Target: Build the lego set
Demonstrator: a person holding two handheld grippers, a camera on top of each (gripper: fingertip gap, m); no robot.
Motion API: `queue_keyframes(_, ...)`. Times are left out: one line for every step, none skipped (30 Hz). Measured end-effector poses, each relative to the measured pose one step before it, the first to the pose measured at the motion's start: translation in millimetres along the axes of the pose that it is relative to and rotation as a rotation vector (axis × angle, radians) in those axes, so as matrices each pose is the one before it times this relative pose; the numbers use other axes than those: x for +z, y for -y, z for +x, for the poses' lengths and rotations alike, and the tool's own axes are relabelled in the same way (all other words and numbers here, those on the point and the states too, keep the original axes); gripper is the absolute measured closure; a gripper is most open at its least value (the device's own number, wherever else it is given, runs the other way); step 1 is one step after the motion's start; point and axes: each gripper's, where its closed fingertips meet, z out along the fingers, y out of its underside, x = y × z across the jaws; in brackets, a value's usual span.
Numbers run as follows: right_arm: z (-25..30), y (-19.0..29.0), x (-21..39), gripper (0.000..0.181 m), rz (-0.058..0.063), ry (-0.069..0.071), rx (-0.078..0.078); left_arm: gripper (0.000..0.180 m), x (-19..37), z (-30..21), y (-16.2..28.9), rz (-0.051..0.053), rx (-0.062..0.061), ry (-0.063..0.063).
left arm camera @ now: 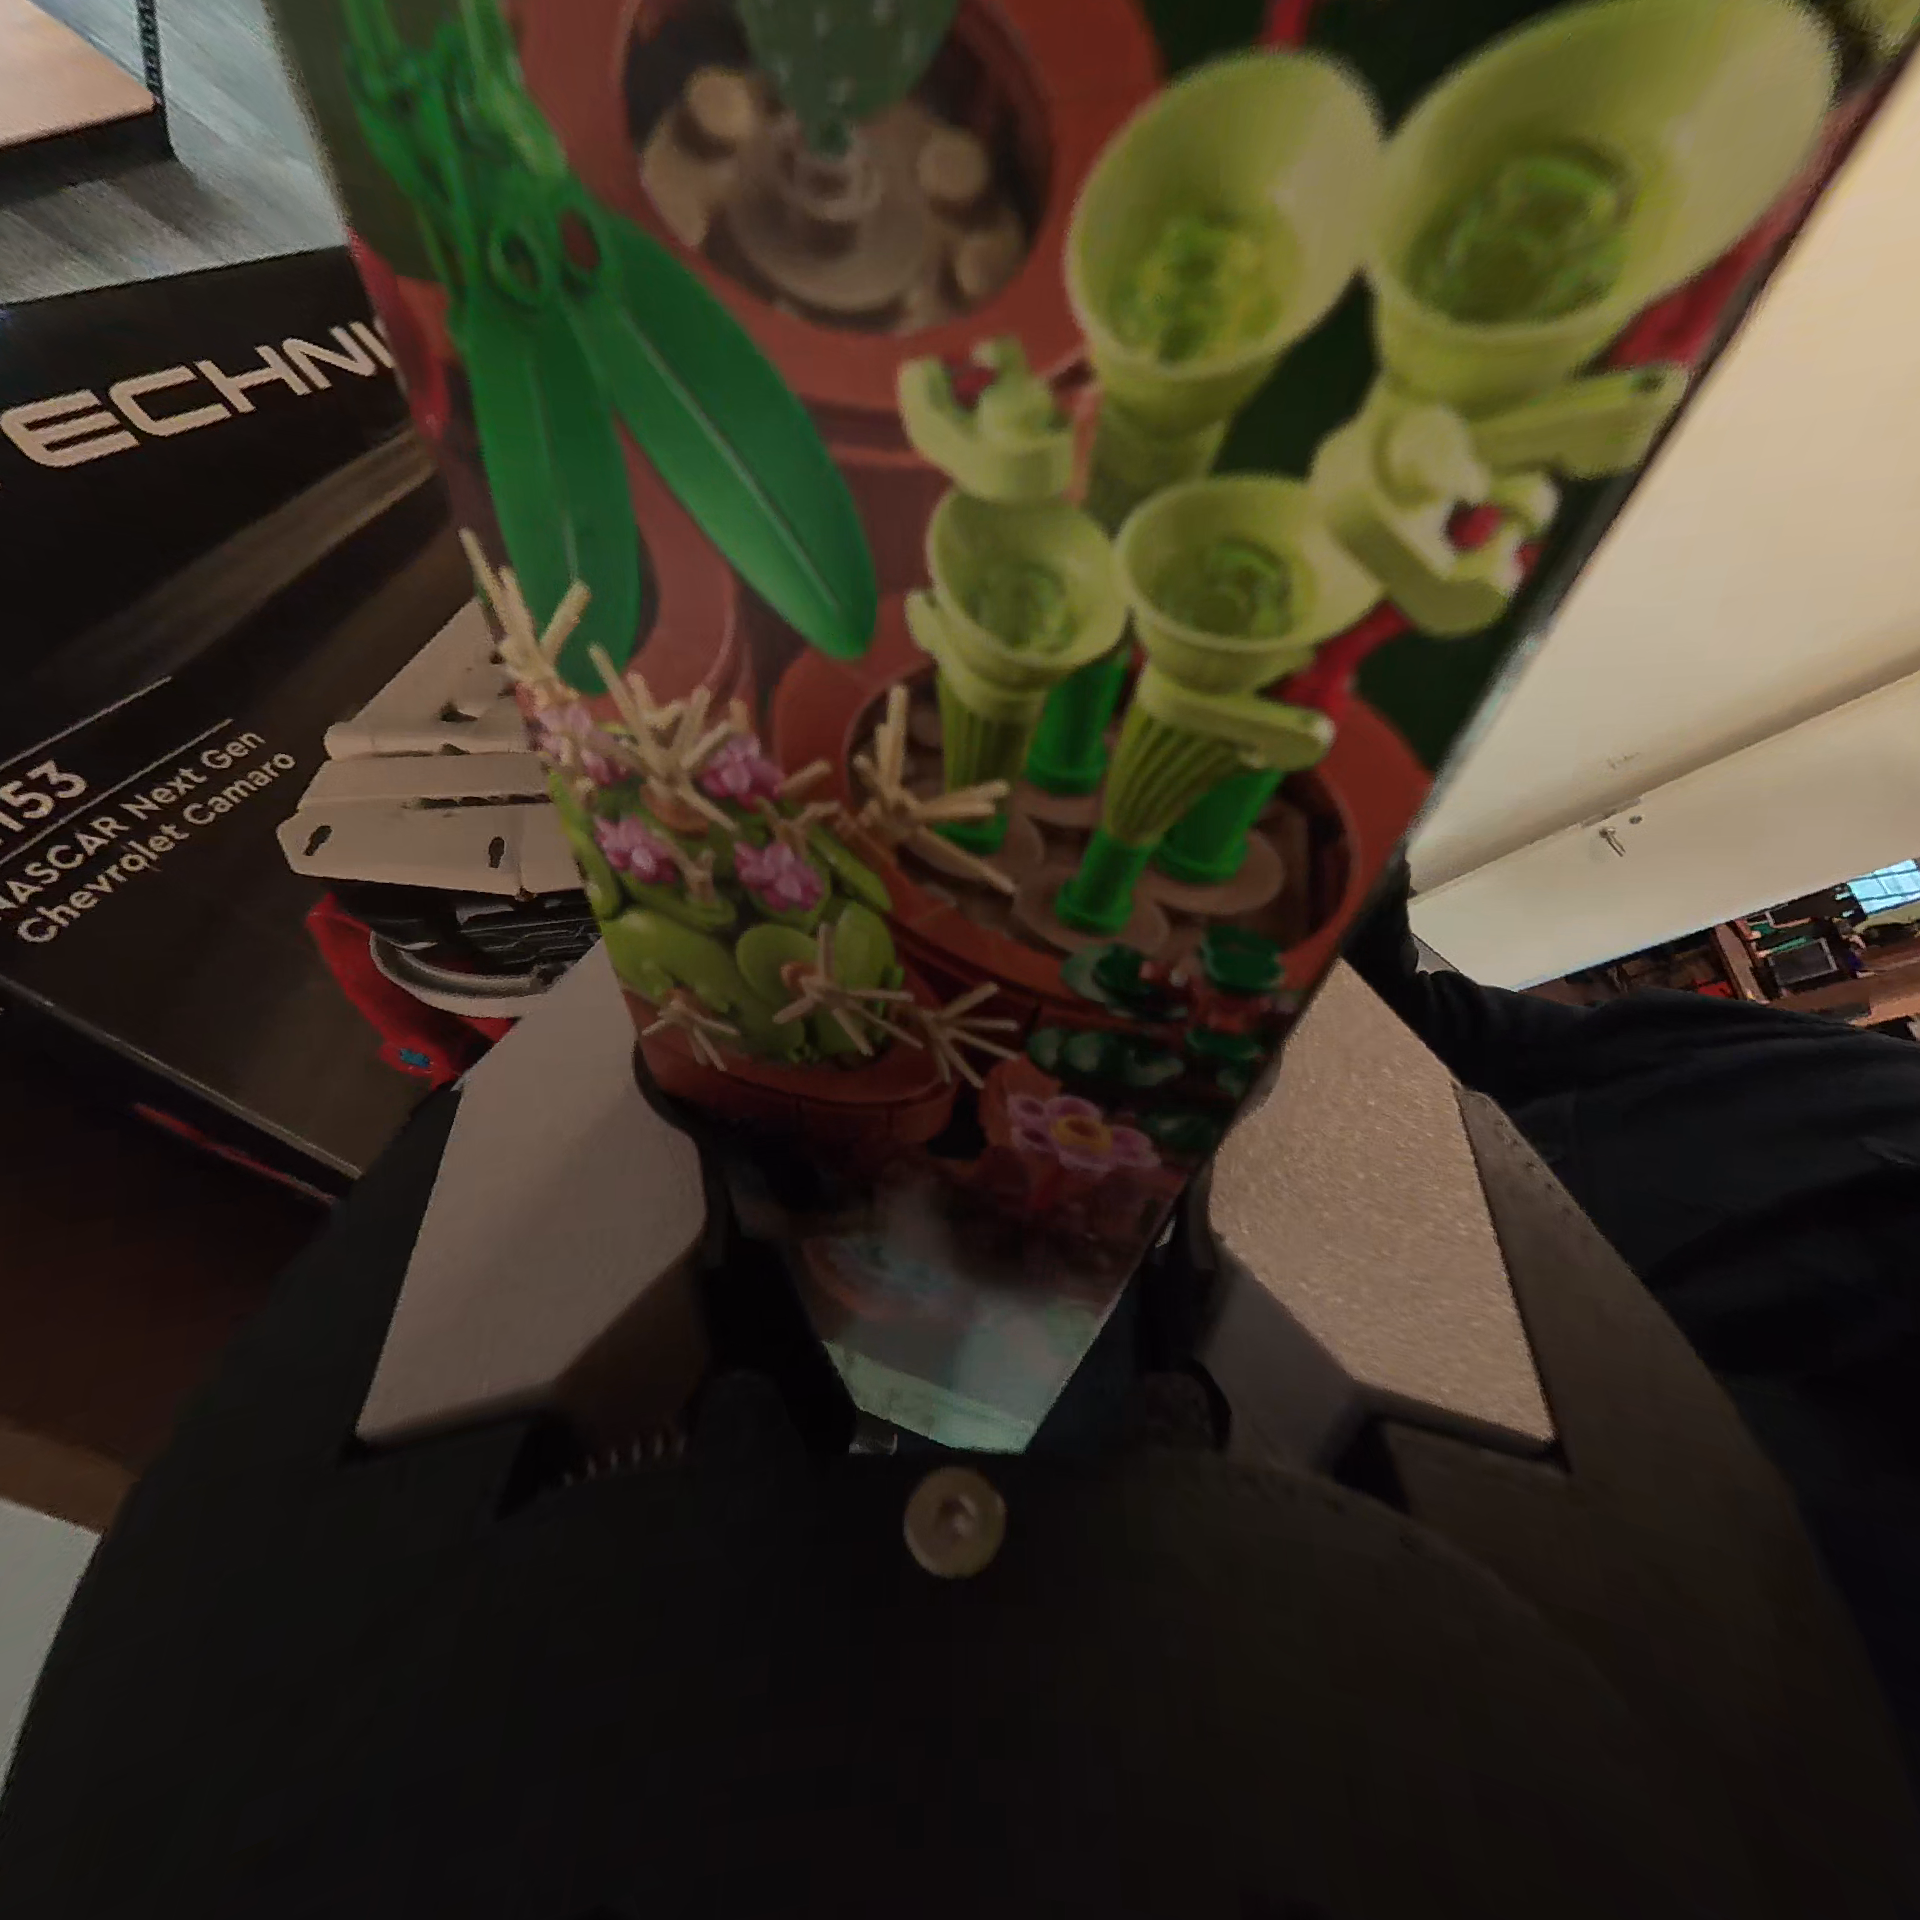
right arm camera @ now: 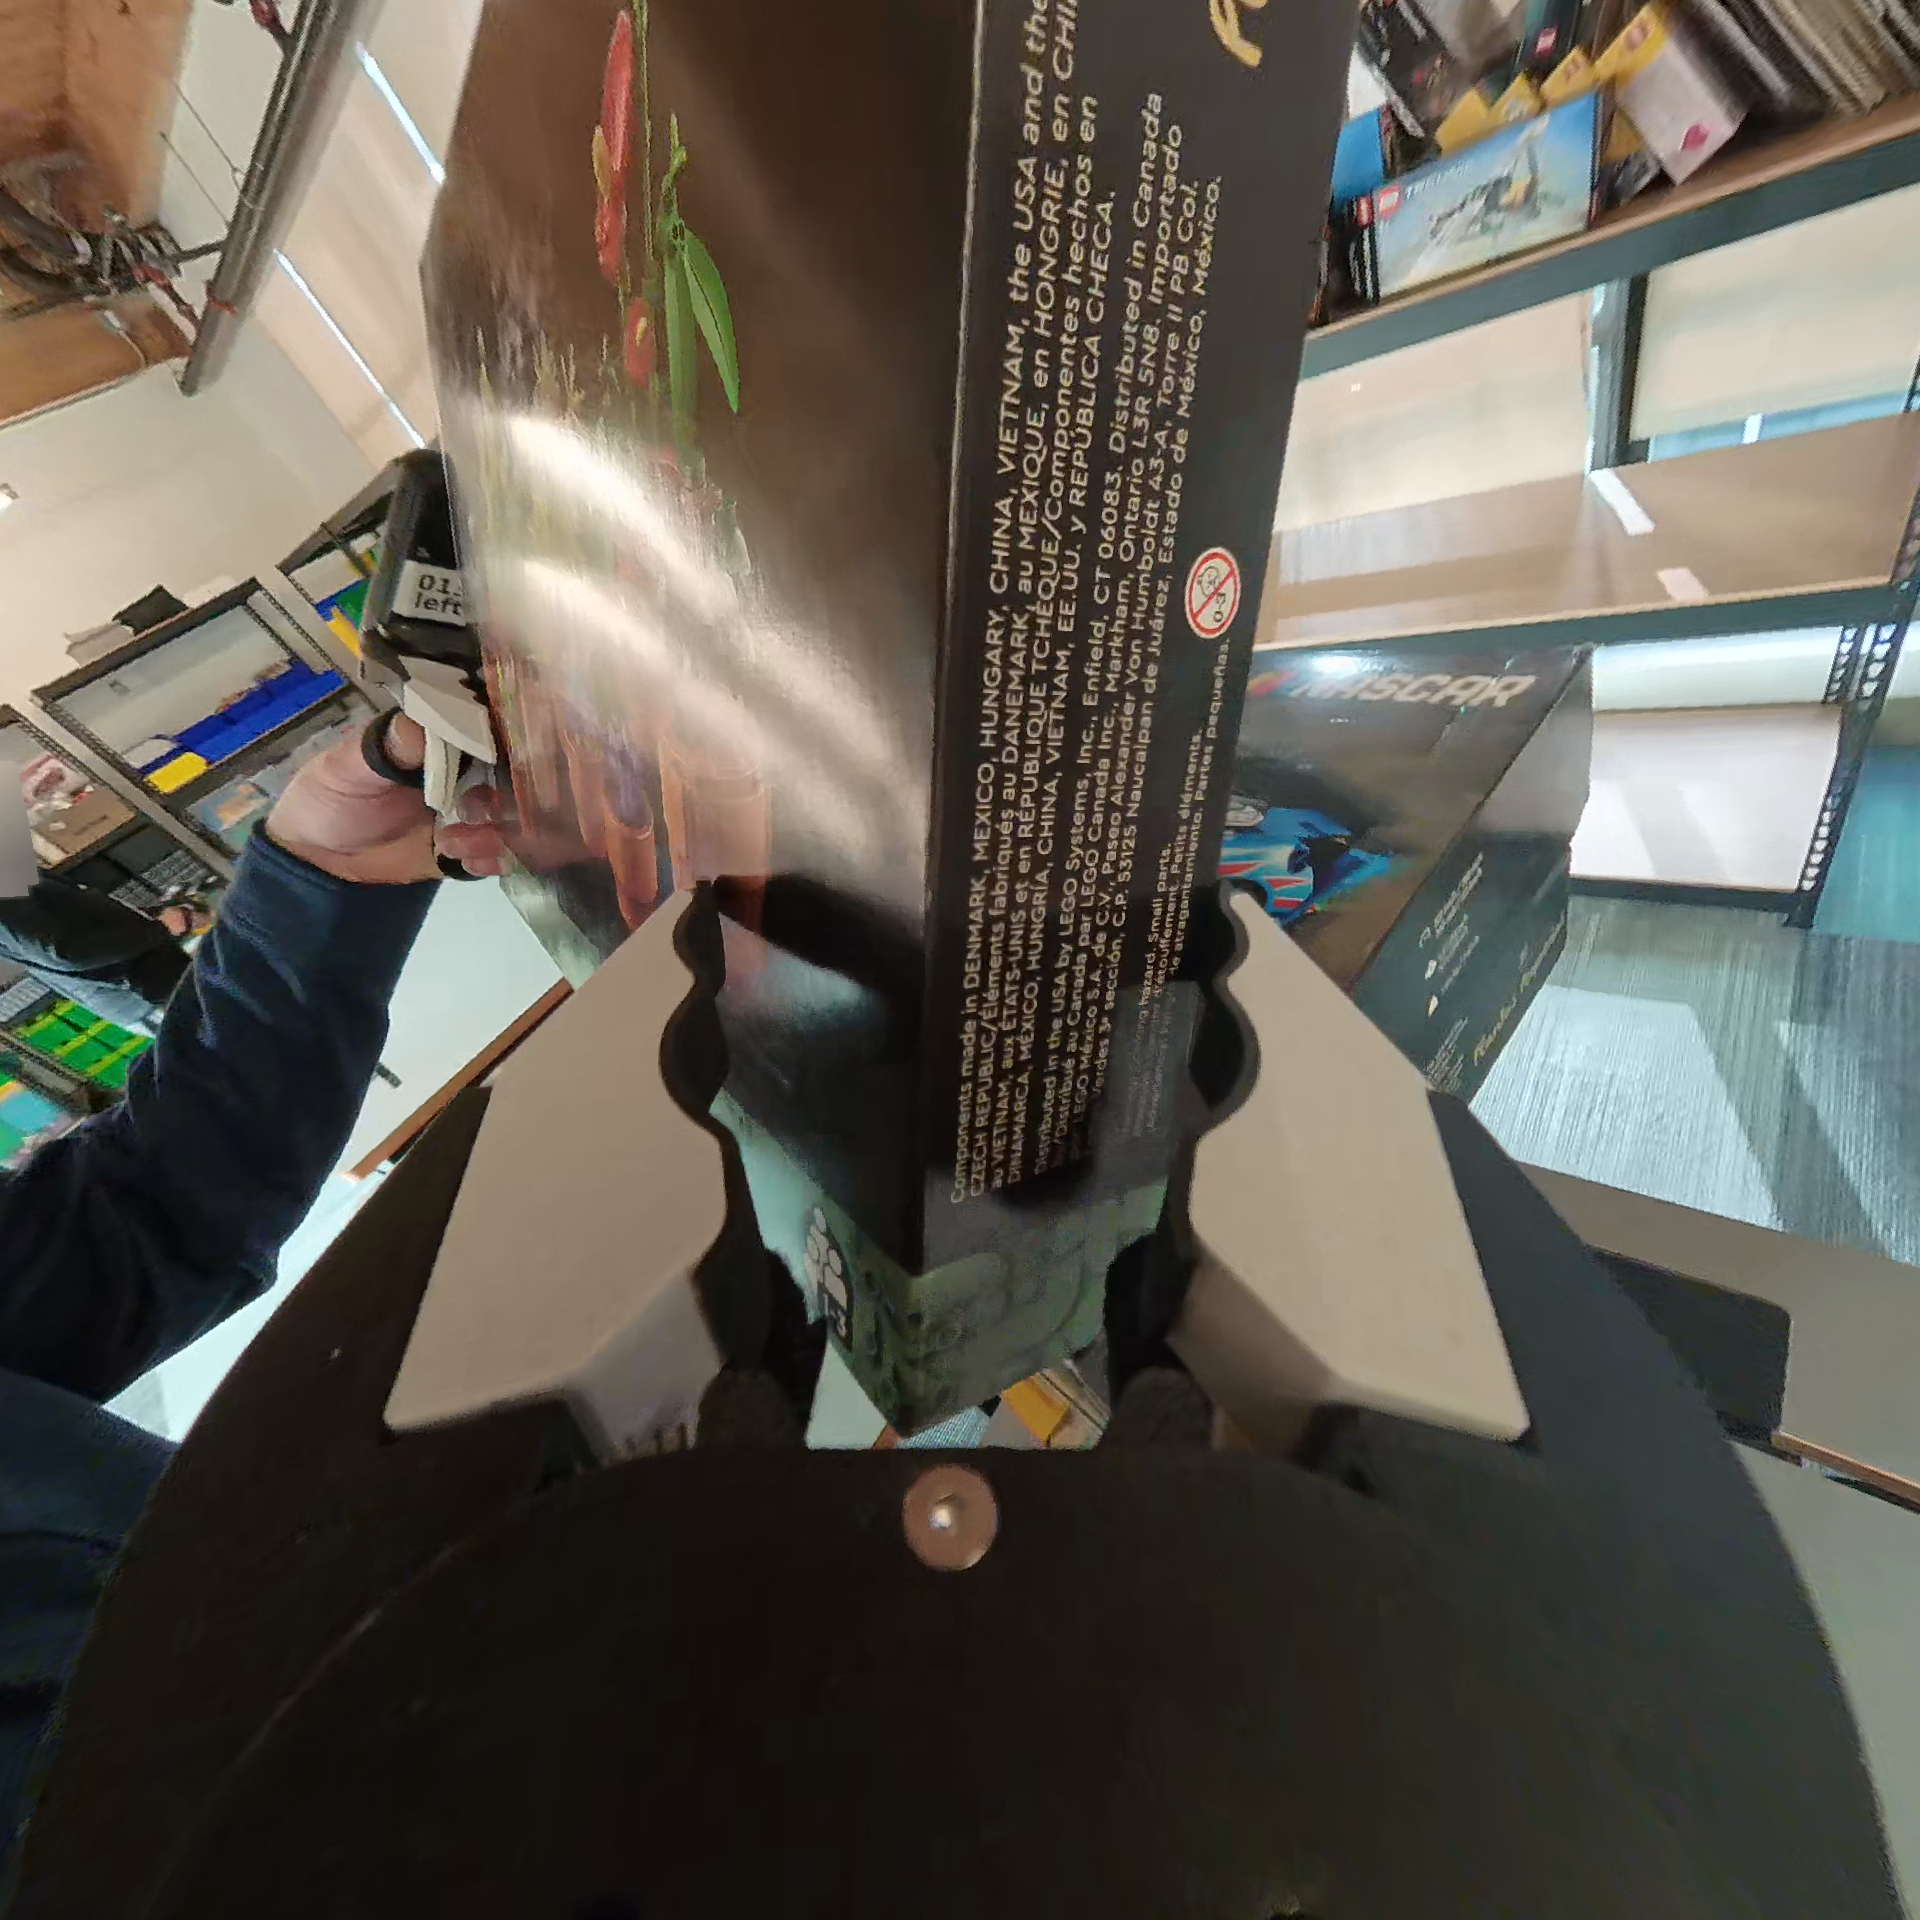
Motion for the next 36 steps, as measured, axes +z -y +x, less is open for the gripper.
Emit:
queue_keyframes(3.04, -2.28, 2.87, 0.089, -0.0033, 0.0008, 0.0047, 0.08, 0.11, -1.79, 0.73, 0.0005, -0.0005, 0.0065)
queue_keyframes(2.52, -1.78, 2.47, 0.088, -0.0025, 0.0024, 0.0048, 0.081, -0.02, -1.61, 0.82, 0.0003, -0.0027, 0.0035)
queue_keyframes(1.65, -0.37, 1.58, 0.088, 0.0013, 0.0046, 0.0034, 0.081, 0.09, -1.48, 0.79, 0.0019, -0.0077, -0.0024)
queue_keyframes(1.36, 0.47, 1.15, 0.088, 0.0017, 0.0024, 0.0003, 0.082, 0.35, -1.41, 0.32, 0.0019, -0.0089, -0.0053)
queue_keyframes(1.5, 0.03, 1.23, 0.088, -0.0033, -0.0004, -0.0006, 0.081, 0.51, -0.92, 0.55, 0.0036, -0.0072, -0.0044)
queue_keyframes(1.63, -0.6, 1.36, 0.087, -0.0076, -0.0002, 0.0015, 0.082, 0.42, -1.19, 0.24, 0.002, -0.0054, -0.0013)
queue_keyframes(1.51, -0.52, 1.44, 0.087, -0.0061, 0.0016, 0.0018, 0.082, 0.47, -1.25, 0.3, 0.0027, -0.0037, -0.0002)
queue_keyframes(1.28, -0.08, 1.18, 0.086, -0.0014, 0.0019, 0.0003, 0.082, 0.4, -1.34, 0.84, 0.0073, -0.0032, -0.0006)
queue_keyframes(1.2, 0.01, 1.09, 0.086, 0.0005, 0.0004, -0.0003, 0.082, 0.54, -1.31, 1.09, 0.0099, -0.0043, -0.0017)
queue_keyframes(1.5, -0.66, 1.21, 0.085, -0.0045, -0.0006, -0.0001, 0.082, 0.73, -1.45, 0.32, 0.004, -0.0035, 0.0008)
queue_keyframes(1.21, -0.86, 1.05, 0.084, -0.0062, 0.0003, -0.0001, 0.081, 0.95, -1.95, -0.02, -0.0003, -0.0027, 0.0065)
queue_keyframes(1.04, -0.58, 1.06, 0.083, -0.0043, 0.0006, -0.0013, 0.077, 1.28, -2.6, -0.21, -0.0036, 0.0037, 0.0139)
queue_keyframes(1.06, -0.86, 1.12, 0.082, -0.0057, -0.0019, 0.0001, 0.075, 1.37, -2.37, -0.58, -0.0051, 0.0014, 0.0133)
queue_keyframes(1.11, -1.6, 1.21, 0.081, -0.0107, -0.0056, -0.0014, 0.073, 1.24, -2.08, -0.77, -0.0072, -0.0026, 0.0103)
queue_keyframes(1.03, -1.48, 1.15, 0.079, -0.0104, -0.0079, -0.0038, 0.071, 1.49, -1.82, -0.74, -0.0068, -0.0003, 0.0087)
queue_keyframes(0.99, -1.23, 1.13, 0.077, -0.0078, -0.0079, -0.0031, 0.069, 1.13, -1.42, -0.4, -0.004, -0.0016, 0.0034)
queue_keyframes(0.94, -1.07, 0.94, 0.076, -0.0069, -0.0051, 0.0016, 0.068, 0.99, -1.25, -0.26, -0.0028, -0.0072, 0.0007)
queue_keyframes(0.87, -0.89, 0.9, 0.075, -0.0055, -0.001, 0.0055, 0.066, 0.92, -1.42, -0.68, -0.005, -0.0039, 0.0039)
queue_keyframes(1.07, -0.65, 0.76, 0.074, -0.0037, -0.0003, 0.0059, 0.066, 0.19, -0.32, 1.2, 0.0062, -0.0023, -0.0026)
queue_keyframes(0.82, -0.15, 0.36, 0.074, -0.003, -0.0016, 0.0062, 0.066, 0.45, -0.5, 0.62, 0.0028, -0.0039, -0.0009)
queue_keyframes(0.55, -0.39, 0.44, 0.073, -0.0064, -0.006, -0.0005, 0.066, 0.51, -0.51, 0.13, -0.0008, -0.0033, 0.0003)
queue_keyframes(0.22, -0.59, 0.63, 0.072, -0.0102, -0.0086, -0.0051, 0.066, 0.43, -0.24, 0.92, 0.0019, -0.0006, 0.0007)
queue_keyframes(-0.14, -0.22, 0.59, 0.07, -0.0088, -0.0071, -0.0083, 0.066, 0.28, -0.75, 1.77, 0.0081, -0.0045, 0.0024)
queue_keyframes(-0.41, 0.64, 0.58, 0.07, -0.0015, -0.0034, -0.002, 0.065, 0.47, -1.96, 2.1, 0.012, -0.0041, 0.0087)
queue_keyframes(-0.16, 0.08, 0.82, 0.069, -0.0042, -0.0025, 0.0008, 0.063, 0.35, -1.53, 1.62, 0.0082, -0.0043, 0.0049)
queue_keyframes(0.17, -0.41, 1.07, 0.068, -0.0073, -0.0023, -0.0034, 0.063, -0.03, -0.88, 0.91, 0.0046, -0.0037, -0.0002)
queue_keyframes(-0.22, 0.55, 0.46, 0.068, 0.0013, 0.0046, 0.0025, 0.062, -0.32, -0.1, 1.07, 0.0062, -0.005, -0.0051)
queue_keyframes(-0.68, 1.09, 0.12, 0.068, 0.008, 0.0117, 0.0104, 0.06, -0.37, -0.33, 1.68, 0.0124, 0.0, -0.0003)
queue_keyframes(0.0, -0.07, 0.24, 0.068, 0.0025, 0.0099, 0.0122, 0.06, -0.12, -1.32, 0.41, 0.0065, 0.0041, 0.0078)
queue_keyframes(0.58, -0.97, 0.08, 0.069, -0.0046, 0.0056, 0.005, 0.06, -0.2, 0.53, 0.66, 0.0087, -0.0032, -0.0047)
queue_keyframes(0.45, -0.72, -0.18, 0.068, -0.003, 0.0073, 0.0001, 0.059, -0.07, 0.93, -0.1, 0.0048, -0.0017, -0.0082)
queue_keyframes(0.61, -0.31, -0.46, 0.069, 0.0027, 0.0109, 0.0109, 0.06, -0.39, 0.34, 0.11, 0.0071, -0.0025, -0.0047)
queue_keyframes(1.02, -0.55, -0.22, 0.07, -0.0005, 0.0092, 0.016, 0.061, -0.42, 0.17, 0.08, 0.0072, -0.005, -0.0054)
queue_keyframes(1.27, -0.13, -0.03, 0.07, -0.0002, 0.0009, 0.0057, 0.061, -0.67, 0.56, 0.12, 0.0076, -0.0068, -0.009)
queue_keyframes(0.95, 0.78, 0.04, 0.07, 0.0083, -0.0064, -0.0045, 0.063, -0.63, -0.98, -0.46, 0.0037, -0.0039, 0.0009)
queue_keyframes(0.54, -1.19, 0.82, 0.07, -0.007, -0.0052, -0.0029, 0.064, -0.55, -0.68, -0.24, 0.0051, -0.0061, 0.0008)
